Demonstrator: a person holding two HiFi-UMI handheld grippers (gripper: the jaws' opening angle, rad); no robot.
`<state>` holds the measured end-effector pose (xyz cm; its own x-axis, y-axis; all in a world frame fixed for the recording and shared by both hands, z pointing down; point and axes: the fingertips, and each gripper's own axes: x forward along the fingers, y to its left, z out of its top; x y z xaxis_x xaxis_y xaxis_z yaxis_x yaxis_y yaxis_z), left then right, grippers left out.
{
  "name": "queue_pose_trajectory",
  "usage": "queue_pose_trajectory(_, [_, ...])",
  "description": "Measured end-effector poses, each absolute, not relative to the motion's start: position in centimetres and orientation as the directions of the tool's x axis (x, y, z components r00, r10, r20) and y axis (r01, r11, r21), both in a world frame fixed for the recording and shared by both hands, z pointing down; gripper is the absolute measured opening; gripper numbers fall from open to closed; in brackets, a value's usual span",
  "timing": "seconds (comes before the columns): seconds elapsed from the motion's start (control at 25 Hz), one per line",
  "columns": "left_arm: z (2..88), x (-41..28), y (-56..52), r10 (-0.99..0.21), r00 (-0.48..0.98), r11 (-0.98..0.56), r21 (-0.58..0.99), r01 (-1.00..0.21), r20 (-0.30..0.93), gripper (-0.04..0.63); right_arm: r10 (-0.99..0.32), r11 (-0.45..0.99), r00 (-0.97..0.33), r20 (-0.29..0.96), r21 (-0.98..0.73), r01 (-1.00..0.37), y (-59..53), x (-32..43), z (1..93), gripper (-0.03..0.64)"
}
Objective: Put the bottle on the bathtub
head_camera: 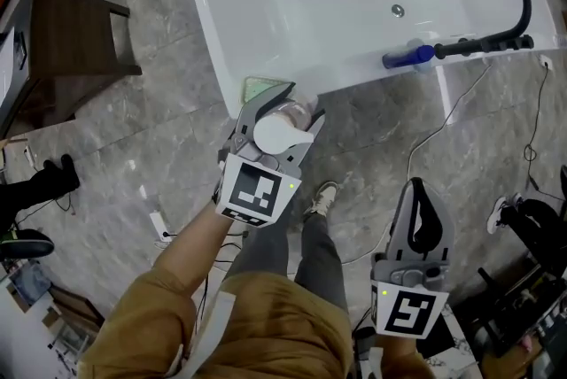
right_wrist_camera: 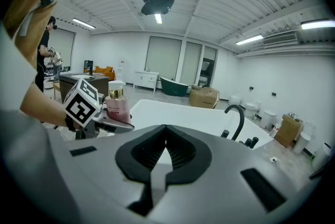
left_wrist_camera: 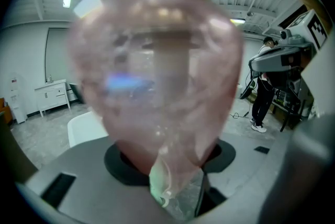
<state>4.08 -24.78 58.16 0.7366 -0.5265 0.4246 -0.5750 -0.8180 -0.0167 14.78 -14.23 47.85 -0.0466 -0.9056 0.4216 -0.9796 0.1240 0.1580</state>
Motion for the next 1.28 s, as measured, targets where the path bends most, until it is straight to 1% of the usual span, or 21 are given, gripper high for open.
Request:
queue_pose_trajectory(0.44, [63.2,5.4,-26.7,-0.508,0.736,-0.829,-0.02,-0.56,0.447,0.239,-0.885,0.116,-0.03,0.465,0.157,-0.981,-14.3,15.1,51.7,0.005])
queue_pose_trajectory(0.68, [65.8,6.0,-28.0,-0.497,0.723,-0.832,-0.027,-0.554,0.481,0.239,-0.872,0.095,-0.01,0.489,0.149,-0.984,-14.6,15.5,53.1,0.006])
queue_pose_trajectory(1.28, [69.2,9.7,-30.4,-0.457,0.74,-0.856,-0.018,-0.517,0.493,0.239,-0.849,0.032,0.058,0.525,0.16,-0.987,-14.5,17.7,55.4,0.006])
